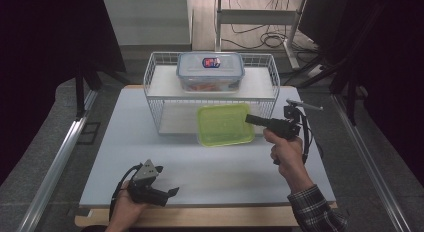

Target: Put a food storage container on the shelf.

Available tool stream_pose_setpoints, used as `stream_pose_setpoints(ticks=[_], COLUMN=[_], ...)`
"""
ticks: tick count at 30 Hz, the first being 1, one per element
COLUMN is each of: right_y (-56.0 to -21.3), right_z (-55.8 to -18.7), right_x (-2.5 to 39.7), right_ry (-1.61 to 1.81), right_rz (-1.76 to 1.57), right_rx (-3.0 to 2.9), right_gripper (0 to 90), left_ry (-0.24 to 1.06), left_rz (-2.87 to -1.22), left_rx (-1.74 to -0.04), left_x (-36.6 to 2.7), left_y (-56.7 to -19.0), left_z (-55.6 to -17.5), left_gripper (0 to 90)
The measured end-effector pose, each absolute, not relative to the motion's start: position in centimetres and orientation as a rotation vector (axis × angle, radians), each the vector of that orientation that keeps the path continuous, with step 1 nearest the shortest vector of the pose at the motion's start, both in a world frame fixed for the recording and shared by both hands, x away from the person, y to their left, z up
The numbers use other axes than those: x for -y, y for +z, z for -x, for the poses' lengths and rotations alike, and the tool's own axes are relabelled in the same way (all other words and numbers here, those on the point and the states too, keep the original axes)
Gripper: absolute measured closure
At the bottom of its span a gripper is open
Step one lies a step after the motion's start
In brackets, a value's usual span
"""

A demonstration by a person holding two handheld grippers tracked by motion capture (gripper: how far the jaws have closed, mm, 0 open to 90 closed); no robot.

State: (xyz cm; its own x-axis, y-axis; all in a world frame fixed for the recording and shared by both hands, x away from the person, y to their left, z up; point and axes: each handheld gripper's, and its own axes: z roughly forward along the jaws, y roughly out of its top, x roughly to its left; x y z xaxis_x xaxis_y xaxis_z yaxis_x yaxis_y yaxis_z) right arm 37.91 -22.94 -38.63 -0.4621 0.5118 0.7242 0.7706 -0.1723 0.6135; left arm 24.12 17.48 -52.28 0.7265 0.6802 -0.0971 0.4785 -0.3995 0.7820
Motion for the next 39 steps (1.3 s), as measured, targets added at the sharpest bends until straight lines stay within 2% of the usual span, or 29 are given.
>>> stream_pose_setpoints(ticks=[39], right_y=[-28.6], right_z=[-42.4], right_x=[22.0], right_ry=[-1.879], right_rz=[1.556], right_rx=[1.848], right_gripper=[80.9], left_ry=[0.298], left_rz=[-2.055], left_rx=[-0.882], left_x=[-17.8], left_y=[-52.2], left_z=[-24.1], left_gripper=[6.3])
